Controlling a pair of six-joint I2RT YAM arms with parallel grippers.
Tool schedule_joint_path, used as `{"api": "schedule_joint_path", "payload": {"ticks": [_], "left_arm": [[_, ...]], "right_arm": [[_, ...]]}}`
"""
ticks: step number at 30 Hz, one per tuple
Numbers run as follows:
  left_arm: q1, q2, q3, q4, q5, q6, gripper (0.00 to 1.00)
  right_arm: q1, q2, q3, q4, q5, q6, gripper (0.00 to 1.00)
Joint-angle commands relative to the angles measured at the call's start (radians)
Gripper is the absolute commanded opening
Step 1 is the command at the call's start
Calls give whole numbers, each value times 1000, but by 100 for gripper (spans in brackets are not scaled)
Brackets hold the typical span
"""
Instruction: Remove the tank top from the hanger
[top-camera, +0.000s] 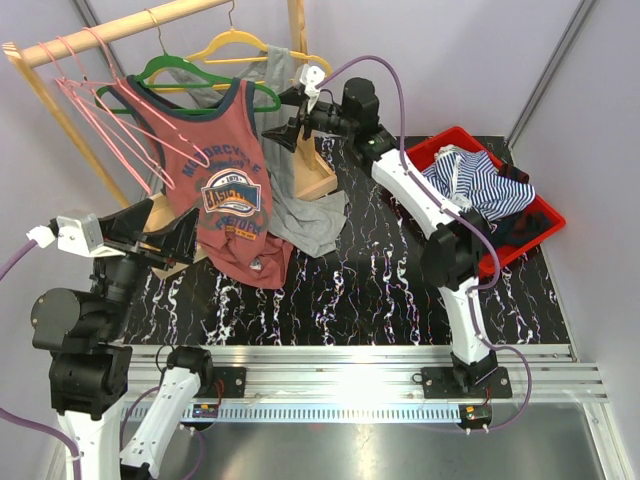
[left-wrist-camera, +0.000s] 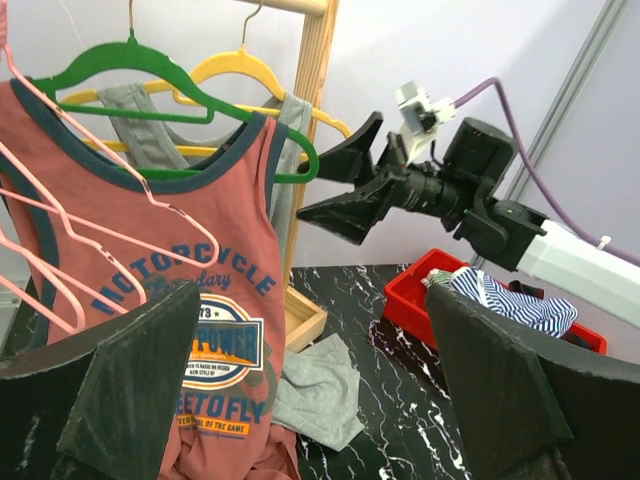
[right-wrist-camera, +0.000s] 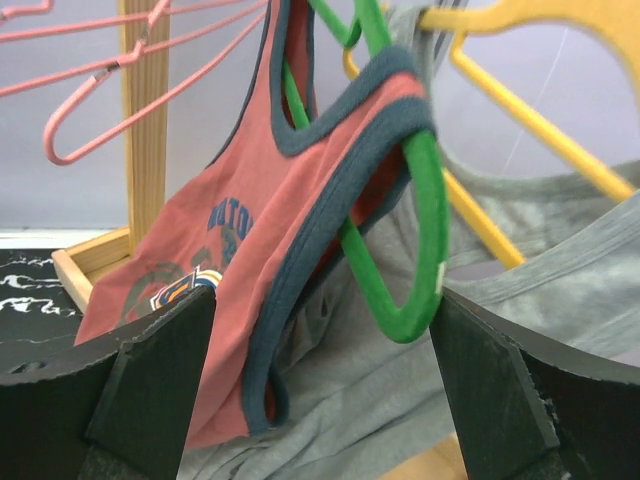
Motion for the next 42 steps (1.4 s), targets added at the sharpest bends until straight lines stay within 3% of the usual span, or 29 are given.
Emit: {"api": "schedule_joint_path", "payload": {"ticks": [1,8,15,25,31,32,33,42], "left_arm": [[-4,-1,-15,49,-15,-10,99],[-4,13,-2,48,-10,1,99],[-4,17,4,46,-15,-1,99],[-4,36,8,54,-4,-6,99],[-4,40,19,52,1,-7,99],[-4,39,19,51,-1,-7,99],[-4,37,19,52,-1,-9,99],[-4,29,27,57,-1,-21,99]], "right_arm": [[-12,-112,-3,150,-52,-11,94],[-18,24,169,91,-34,63,94],[-16,202,461,29,51,107,94],[-18,229,426,23,52,80,84],[-16,252,441,35,23,83,63],[-18,252,438,43,18,83,34],[-16,250,435,49,23,90,24],[-19,193,387,146,-46,187,5]]}}
